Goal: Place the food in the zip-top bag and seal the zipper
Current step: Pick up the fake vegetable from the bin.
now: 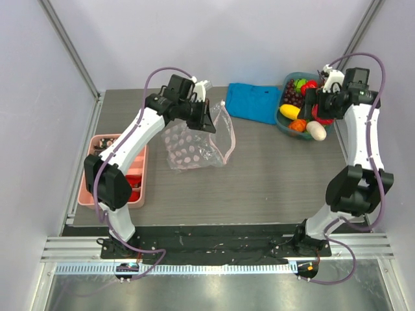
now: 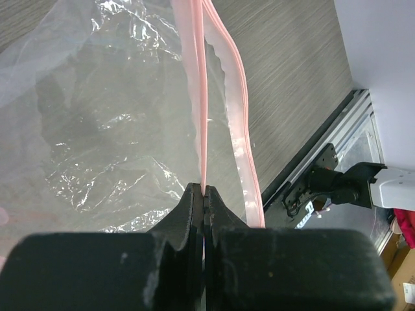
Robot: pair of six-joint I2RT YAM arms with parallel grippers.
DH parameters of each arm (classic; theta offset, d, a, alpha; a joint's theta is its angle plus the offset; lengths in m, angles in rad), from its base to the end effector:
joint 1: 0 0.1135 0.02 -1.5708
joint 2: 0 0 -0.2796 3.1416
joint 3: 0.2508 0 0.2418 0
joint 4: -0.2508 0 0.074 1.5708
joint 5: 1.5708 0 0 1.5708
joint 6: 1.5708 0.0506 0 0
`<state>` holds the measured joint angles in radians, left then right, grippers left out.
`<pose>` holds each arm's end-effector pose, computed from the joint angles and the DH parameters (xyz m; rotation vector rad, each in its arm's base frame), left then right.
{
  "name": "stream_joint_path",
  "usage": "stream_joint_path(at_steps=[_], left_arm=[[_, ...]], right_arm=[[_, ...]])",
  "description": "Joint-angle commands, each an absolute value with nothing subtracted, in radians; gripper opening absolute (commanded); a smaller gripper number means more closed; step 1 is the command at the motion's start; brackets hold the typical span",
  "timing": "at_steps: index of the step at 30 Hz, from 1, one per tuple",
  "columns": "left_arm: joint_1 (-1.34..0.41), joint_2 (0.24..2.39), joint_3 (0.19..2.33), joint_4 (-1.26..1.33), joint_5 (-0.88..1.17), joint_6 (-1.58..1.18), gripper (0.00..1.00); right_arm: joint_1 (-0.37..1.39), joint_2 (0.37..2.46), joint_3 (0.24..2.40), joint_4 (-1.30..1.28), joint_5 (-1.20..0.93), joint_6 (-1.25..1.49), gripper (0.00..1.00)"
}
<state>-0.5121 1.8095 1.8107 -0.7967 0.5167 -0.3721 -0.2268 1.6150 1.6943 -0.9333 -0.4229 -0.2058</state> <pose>0.3389 -0.2192 0.3612 0.4375 2.4390 -1.0188 0.3360 -0.0562 0.3806 -0.1636 2.3430 0.3026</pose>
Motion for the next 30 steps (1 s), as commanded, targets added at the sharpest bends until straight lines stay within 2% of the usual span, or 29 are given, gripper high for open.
stream_joint_path(at_steps=[1,7,15,28,30], left_arm=[[-0.52,1.813,1.862,-0.761,0.52,-0.387,0.0],[-0.52,1.821,1.868,-0.762,0.529,-0.383,0.0],[-0.52,1.809,1.838,-0.736,0.534,-0.383,0.0],[-0.518,1.815,1.847,-0.741,0.526,-0.371,0.0],[-0.518,1.816,1.847,-0.741,0.528,-0.371,0.0]], right_arm=[[-0.265,1.712,1.798,-1.051,-0.261,-0.313,1.0],[-0.265,1.824,1.801,-1.026,-0.097,-0.255,0.99],[-0.267,1.874,1.764,-0.876,0.029,-0.189,0.97],[-0.265,1.924,1.724,-0.867,-0.041,-0.141,0.9],[-0.267,1.921,1.712,-0.867,-0.061,-0.137,0.84]])
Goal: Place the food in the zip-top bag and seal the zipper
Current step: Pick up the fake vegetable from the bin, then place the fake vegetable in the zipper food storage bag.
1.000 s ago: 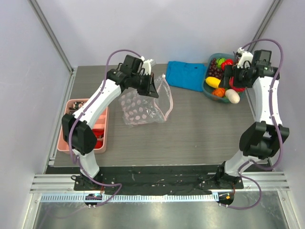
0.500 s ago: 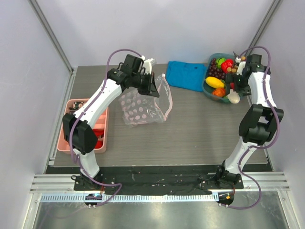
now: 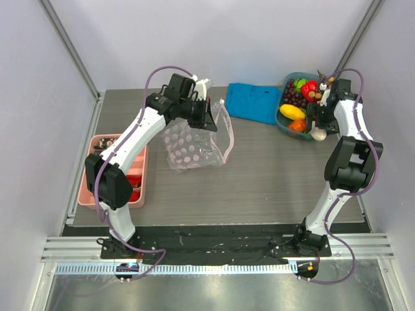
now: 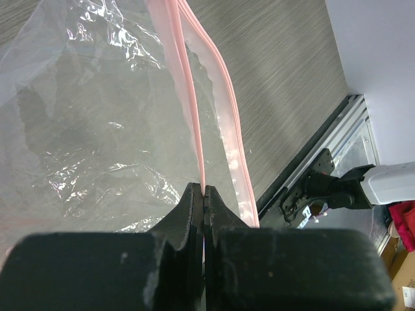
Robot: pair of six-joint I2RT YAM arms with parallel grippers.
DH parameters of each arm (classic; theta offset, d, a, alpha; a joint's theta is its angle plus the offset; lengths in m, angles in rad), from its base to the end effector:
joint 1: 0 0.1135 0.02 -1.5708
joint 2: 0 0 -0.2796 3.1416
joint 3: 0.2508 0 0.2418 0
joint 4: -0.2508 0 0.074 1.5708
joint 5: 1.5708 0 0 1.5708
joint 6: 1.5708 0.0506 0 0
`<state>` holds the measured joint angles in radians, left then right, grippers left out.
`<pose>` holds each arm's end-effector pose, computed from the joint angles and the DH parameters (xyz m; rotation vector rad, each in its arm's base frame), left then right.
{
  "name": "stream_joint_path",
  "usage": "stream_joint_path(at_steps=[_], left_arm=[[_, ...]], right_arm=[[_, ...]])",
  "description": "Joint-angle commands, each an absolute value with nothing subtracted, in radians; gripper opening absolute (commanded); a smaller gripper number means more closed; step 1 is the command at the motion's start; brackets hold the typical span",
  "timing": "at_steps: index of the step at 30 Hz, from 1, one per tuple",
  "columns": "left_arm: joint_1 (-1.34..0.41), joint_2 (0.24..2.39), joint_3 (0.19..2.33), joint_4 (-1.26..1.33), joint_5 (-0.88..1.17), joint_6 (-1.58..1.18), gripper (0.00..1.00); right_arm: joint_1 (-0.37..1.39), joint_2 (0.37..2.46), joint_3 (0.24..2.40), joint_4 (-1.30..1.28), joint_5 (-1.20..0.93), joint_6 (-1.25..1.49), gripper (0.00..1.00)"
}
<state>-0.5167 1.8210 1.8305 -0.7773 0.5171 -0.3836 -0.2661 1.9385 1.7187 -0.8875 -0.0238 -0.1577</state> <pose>0.3422 -0.2232 0.3647 0.4353 2.4147 -1.0310 0.4035 -0.1087 0.2705 0.1378 2.6782 -0.1019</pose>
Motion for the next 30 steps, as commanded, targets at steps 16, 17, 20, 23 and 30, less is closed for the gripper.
stream_joint_path(at_steps=[16,17,20,23,30], left_arm=[[-0.518,1.813,1.853,-0.759,0.522,-0.364,0.0],[-0.518,1.813,1.852,-0.762,0.52,-0.362,0.0],[-0.518,1.815,1.852,-0.769,0.514,-0.357,0.0],[-0.518,1.815,1.855,-0.772,0.517,-0.357,0.0],[-0.518,1.828,1.884,-0.782,0.523,-0.354,0.0]], right_arm=[[-0.267,1.81,1.831,-1.015,-0.201,-0.12,0.26],[-0.265,1.806,1.845,-1.028,-0.215,-0.117,0.24],[-0.265,1.787,1.885,-1.065,-0.303,-0.107,0.19],[-0.265,1.763,1.908,-1.106,-0.494,-0.129,0.16],[-0.212,1.663,1.894,-1.167,-0.92,-0.212,0.1]])
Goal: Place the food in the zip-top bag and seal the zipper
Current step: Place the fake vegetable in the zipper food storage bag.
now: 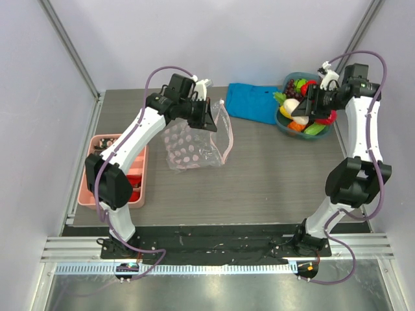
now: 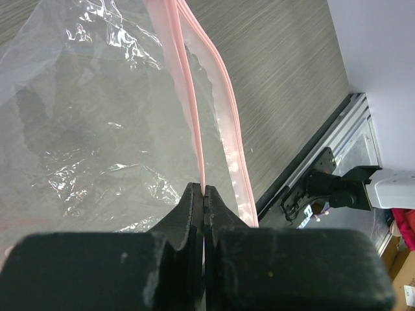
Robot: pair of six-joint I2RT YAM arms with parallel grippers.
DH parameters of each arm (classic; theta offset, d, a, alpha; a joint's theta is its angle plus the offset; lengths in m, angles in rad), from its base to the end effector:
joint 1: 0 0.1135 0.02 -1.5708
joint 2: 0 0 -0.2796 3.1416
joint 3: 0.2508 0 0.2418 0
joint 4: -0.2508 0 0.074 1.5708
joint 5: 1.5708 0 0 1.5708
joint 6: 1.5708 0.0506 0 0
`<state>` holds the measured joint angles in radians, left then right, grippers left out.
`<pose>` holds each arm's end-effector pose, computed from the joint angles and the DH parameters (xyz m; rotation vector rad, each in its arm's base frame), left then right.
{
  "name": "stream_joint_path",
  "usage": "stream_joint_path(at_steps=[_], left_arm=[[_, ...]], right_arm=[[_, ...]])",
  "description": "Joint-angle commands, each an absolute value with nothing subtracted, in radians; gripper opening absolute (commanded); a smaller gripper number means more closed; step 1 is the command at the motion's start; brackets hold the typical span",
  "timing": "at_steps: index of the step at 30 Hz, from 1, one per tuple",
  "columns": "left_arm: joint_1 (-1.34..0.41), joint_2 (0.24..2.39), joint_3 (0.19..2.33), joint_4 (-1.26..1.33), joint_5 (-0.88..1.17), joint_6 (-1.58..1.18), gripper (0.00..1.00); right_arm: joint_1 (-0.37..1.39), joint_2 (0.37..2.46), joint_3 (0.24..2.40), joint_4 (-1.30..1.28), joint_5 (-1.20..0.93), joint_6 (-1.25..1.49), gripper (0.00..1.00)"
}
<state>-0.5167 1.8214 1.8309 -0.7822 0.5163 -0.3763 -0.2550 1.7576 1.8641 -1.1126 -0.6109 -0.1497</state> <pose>0.3419 -0.2230 0.3642 0.4425 2.4167 -1.0261 0.3559 -0.0628 0.3753 -0.0933 2.4176 0.6037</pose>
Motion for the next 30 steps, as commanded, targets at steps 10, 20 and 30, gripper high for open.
stream_joint_path(at_steps=[10,20,30], left_arm=[[-0.518,1.841,1.902,-0.799,0.526,-0.344,0.0],[-0.518,1.829,1.904,-0.782,0.586,-0.365,0.0],[-0.54,1.829,1.902,-0.775,0.652,-0.385,0.0]], right_arm=[[0.219,1.435,1.714,-1.175,-0.758,-0.336,0.01],[0.265,1.468,1.62,-1.151,-0.667,-0.207,0.01],[0.265,1.574,1.706,-0.996,-0.69,0.046,0.01]])
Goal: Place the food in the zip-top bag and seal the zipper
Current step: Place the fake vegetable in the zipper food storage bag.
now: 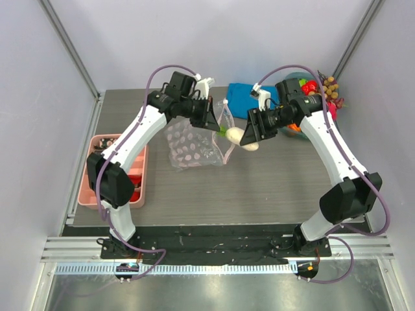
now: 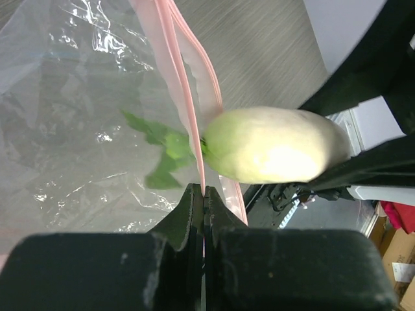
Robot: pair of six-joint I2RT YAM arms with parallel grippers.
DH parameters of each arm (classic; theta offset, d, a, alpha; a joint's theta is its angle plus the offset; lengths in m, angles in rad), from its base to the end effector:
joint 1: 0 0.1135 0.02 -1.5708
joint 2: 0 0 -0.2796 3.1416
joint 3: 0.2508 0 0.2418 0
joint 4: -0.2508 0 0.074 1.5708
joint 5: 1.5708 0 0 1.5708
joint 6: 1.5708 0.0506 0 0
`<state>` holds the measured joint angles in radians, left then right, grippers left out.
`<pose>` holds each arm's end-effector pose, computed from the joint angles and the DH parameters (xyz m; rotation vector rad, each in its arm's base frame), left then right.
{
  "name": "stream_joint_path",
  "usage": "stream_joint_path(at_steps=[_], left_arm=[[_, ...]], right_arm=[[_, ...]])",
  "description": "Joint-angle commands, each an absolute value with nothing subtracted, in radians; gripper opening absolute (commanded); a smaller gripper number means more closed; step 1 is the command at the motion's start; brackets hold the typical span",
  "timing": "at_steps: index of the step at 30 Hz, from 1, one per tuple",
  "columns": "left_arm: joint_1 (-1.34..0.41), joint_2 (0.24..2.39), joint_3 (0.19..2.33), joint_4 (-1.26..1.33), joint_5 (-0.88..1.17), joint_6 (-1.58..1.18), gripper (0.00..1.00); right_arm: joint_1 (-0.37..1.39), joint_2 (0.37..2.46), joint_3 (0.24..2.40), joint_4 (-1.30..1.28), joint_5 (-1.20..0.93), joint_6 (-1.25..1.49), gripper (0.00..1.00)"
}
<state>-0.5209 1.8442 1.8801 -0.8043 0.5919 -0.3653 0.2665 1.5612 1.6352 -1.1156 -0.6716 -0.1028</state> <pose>0.3423 -0.2289 0.3705 0.5027 2.4006 -1.1124 0.2848 0.1104 0.3722 -0.6970 2.4337 0.9325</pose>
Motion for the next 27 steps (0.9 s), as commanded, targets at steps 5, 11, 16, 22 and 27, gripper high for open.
stream_joint_path(at_steps=[5,11,16,22,27], left_arm=[[-0.543,1.848,1.924,-0.761,0.757,-0.463,0.0],[-0.543,1.824,1.864,-0.608,0.896,-0.601,0.0],[-0.543,1.755,1.732,-0.318,0.95,-0.768,0.0],[-0.54,1.741,1.661,-0.141,0.963,-0.86,0.0],[-0.505,1.723,1.537,0.073,0.939,-1.011,0.02]], right_arm=[[0.29,1.542,1.616,-0.814,-0.733,0.236,0.01],[0.348,1.474,1.473,-0.603,-0.618,0.442,0.01],[0.36,1.41,1.341,-0.497,-0.584,0.555,0.01],[0.403,1.351,1.331,-0.475,-0.559,0.455,0.53],[0.4,1.358,1.42,-0.632,-0.474,0.292,0.85]])
